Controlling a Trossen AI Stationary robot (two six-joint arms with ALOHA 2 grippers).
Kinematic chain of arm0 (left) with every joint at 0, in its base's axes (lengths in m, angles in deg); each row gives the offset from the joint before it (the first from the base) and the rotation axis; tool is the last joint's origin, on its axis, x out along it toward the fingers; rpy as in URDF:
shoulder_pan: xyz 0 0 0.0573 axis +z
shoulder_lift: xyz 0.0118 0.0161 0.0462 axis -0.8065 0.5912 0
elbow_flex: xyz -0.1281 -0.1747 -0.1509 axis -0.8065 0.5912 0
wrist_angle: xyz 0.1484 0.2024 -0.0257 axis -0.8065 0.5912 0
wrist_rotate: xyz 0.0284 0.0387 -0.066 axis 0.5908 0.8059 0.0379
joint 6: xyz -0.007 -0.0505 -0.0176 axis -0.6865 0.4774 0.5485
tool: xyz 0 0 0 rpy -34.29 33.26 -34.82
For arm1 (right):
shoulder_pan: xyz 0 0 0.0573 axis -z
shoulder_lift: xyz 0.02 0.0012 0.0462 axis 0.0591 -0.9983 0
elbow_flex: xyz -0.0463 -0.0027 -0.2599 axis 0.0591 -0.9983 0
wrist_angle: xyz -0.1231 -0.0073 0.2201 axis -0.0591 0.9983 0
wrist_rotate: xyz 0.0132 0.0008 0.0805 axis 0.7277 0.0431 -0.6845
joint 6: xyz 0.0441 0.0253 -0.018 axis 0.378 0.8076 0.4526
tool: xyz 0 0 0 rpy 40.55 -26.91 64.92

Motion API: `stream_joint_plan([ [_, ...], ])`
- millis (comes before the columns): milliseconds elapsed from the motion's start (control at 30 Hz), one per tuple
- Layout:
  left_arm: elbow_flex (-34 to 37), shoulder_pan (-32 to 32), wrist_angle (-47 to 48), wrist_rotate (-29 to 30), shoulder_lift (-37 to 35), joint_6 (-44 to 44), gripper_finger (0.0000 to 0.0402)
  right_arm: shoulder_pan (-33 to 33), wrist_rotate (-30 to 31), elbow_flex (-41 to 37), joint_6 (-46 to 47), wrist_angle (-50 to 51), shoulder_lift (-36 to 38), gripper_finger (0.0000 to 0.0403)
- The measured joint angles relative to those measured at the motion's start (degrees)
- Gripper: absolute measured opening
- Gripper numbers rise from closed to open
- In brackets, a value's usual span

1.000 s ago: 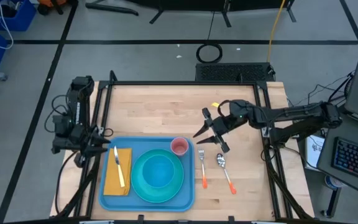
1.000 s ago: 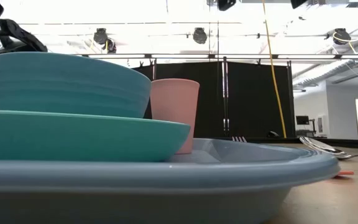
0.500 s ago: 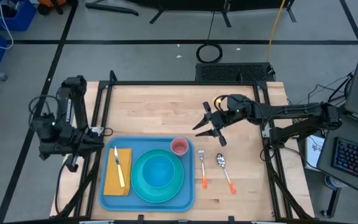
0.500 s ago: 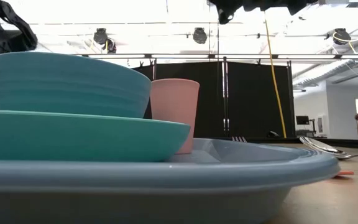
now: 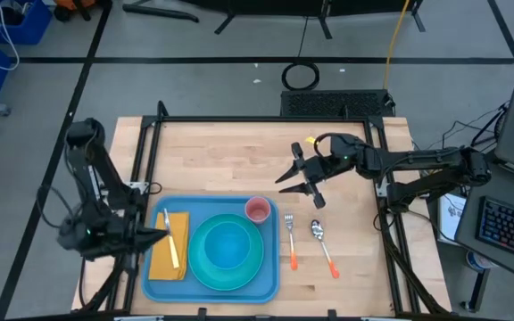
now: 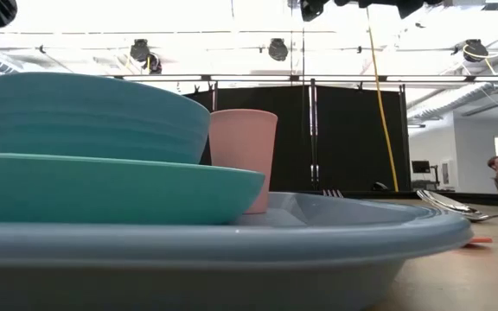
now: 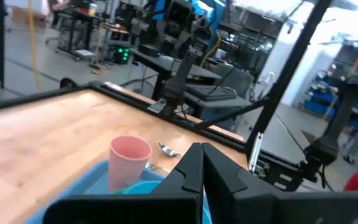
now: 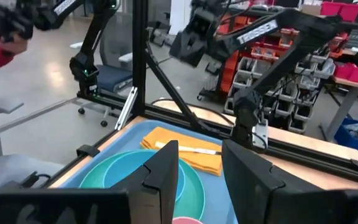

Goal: Set up tray
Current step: Put the yellow table knife on top of the yellow table napkin on the blue tray

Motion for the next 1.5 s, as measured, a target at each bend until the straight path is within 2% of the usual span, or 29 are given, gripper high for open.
stream_joint_plan([
  [200,-0.46,3.59,-1.28,-1.84,7.66,18.22,0.0002,-0.04,-0.02,0.02,2.2,-1.52,0.0,0.0114],
  [267,-1.31,4.63,-1.24,-3.09,9.52,21.71,0.0002,-0.06,-0.02,0.02,2.29,-1.52,0.0,0.0114],
  [500,-9.75,7.06,-0.87,-15.34,11.51,15.42,0.0001,-2.27,-0.04,0.03,3.52,-1.64,0.0,0.0114],
  [567,-14.27,8.29,2.87,-17.74,11.77,11.08,0.0001,-3.0,-0.04,0.04,3.52,-1.9,0.0,0.0114],
  [633,-18.95,9.63,10.85,-19.52,12.42,9.73,0.0001,-3.75,-0.04,0.06,3.5,-2.52,0.0,0.0114],
  [733,-26.96,12.39,26.53,-25.7,12.71,10.63,0.0001,-4.49,-0.03,0.07,3.42,-3.16,0.0,0.0114],
  [800,-32.53,14.16,36.66,-24.5,12.27,13.77,0.0001,-4.68,-0.04,0.07,3.4,-3.55,0.0,0.0114],
  [867,-38.34,15.91,49.25,-25.84,11.7,16.28,0.0001,-4.68,-0.04,0.09,3.39,-3.79,0.0,0.0114],
  [1000,-50.29,19.76,81.48,-37.33,11.73,22.71,0.0001,-4.66,-0.02,0.09,3.4,-3.3,0.0,0.0114],
  [1100,-55.9,21.62,103.53,-44.29,12.37,35.45,0.0001,-4.66,-0.02,0.09,3.53,-2.68,0.0,0.0114],
  [1233,-56.3,24.1,127.78,-55.0,12.51,63.6,0.0,-4.68,-0.02,0.09,3.56,-0.73,0.0,0.0114],
  [1300,-53.63,24.9,134.83,-58.79,13.14,75.1,0.0,-4.7,-0.02,0.09,3.56,-0.14,0.0,0.0114],
  [1400,-47.92,25.6,134.1,-61.18,13.35,79.58,0.0,-4.78,-0.02,0.09,3.58,-0.25,0.0,0.0114],
  [1500,-41.8,26.84,129.65,-68.09,13.66,80.11,0.0,-5.23,0.0,0.09,4.31,-0.21,0.0,0.0114],
])
